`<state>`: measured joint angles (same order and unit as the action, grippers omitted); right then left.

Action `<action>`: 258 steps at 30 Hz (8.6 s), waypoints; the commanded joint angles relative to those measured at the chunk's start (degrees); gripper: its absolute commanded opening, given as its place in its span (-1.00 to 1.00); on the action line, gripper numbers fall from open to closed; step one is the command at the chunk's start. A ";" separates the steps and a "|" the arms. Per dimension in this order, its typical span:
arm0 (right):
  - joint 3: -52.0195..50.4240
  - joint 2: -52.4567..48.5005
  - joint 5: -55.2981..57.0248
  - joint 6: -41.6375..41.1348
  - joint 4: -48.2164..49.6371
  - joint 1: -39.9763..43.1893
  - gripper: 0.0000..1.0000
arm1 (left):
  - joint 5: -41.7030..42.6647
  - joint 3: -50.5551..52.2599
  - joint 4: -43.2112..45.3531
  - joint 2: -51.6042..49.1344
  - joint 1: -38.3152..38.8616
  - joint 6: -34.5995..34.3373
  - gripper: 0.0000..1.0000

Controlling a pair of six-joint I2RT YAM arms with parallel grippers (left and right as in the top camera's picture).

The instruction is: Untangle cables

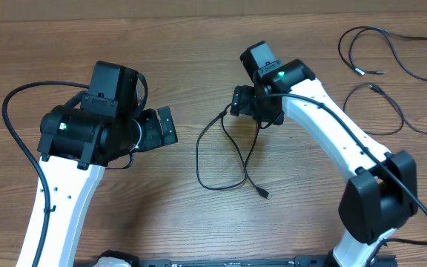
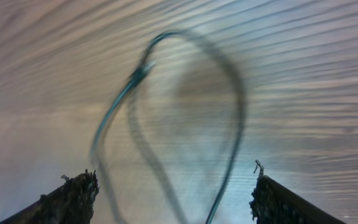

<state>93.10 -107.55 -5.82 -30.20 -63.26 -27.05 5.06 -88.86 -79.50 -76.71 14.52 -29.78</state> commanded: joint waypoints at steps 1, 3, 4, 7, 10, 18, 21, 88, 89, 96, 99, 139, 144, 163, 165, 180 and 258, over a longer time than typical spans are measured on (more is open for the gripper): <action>0.00 1.36 -9.22 8.24 -1.90 -1.18 0.61 | -0.79 -0.98 0.46 1.07 -0.35 0.39 0.99; -1.97 1.25 -6.45 8.20 -1.75 -2.36 0.61 | -0.79 -0.98 0.46 1.07 -0.35 0.39 0.99; -3.17 1.25 -4.37 8.17 -1.29 -2.93 0.62 | -0.79 -0.98 0.44 1.07 -0.35 0.39 0.99; -6.95 1.22 4.00 6.23 -0.70 -4.46 0.92 | -0.79 -0.98 0.39 1.07 -0.35 0.42 0.99; -9.29 1.20 5.75 3.41 -0.92 -4.50 0.93 | -0.81 -0.98 0.33 1.07 -0.35 0.42 1.00; -16.55 1.18 -0.26 0.81 3.28 -5.20 0.82 | -0.81 -0.98 0.70 1.07 -0.35 0.42 0.99; -18.43 1.18 -2.08 -0.26 5.18 -5.88 0.75 | -0.79 -0.98 0.72 1.07 -0.35 0.42 0.99; -18.03 4.68 4.79 2.40 -8.41 6.08 1.00 | 3.15 -0.87 -0.04 -3.65 -0.24 2.60 1.00; -18.73 4.68 3.41 3.48 -7.78 6.05 1.00 | 3.34 -0.87 0.02 -3.65 -0.24 2.60 0.99; -25.86 4.68 0.52 4.55 -1.01 6.01 1.00 | 3.54 -0.87 0.04 -3.65 -0.24 2.62 0.99; -28.30 4.68 -2.29 4.59 2.51 6.08 0.93 | 3.56 -0.87 0.04 -3.65 -0.24 2.62 1.00; -22.80 4.72 -26.34 27.06 3.23 6.12 -0.92 | 5.49 -0.87 2.21 -14.10 -0.24 3.67 0.99; -20.94 5.57 -26.12 27.06 3.61 5.38 -0.92 | 4.83 -0.87 2.47 -14.10 -0.26 3.61 0.99; -20.46 4.39 -4.28 22.93 10.97 -11.98 -0.92 | 5.05 -0.87 3.45 -14.10 -0.26 0.85 0.99; -20.48 3.52 -4.28 22.91 10.91 -12.20 -0.92 | 5.05 -0.87 3.43 -14.10 -0.26 0.83 0.99; -20.33 2.75 1.25 12.11 9.64 -11.39 -0.93 | -4.61 -0.83 0.57 -14.58 -0.28 0.46 0.31; -20.57 2.73 -14.43 10.45 13.57 -8.98 -0.91 | 12.55 12.00 29.59 -41.16 1.92 7.91 -0.92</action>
<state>71.79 -104.44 -19.46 -19.49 -49.45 -36.03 16.75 -77.52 -49.89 -117.12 16.16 -21.02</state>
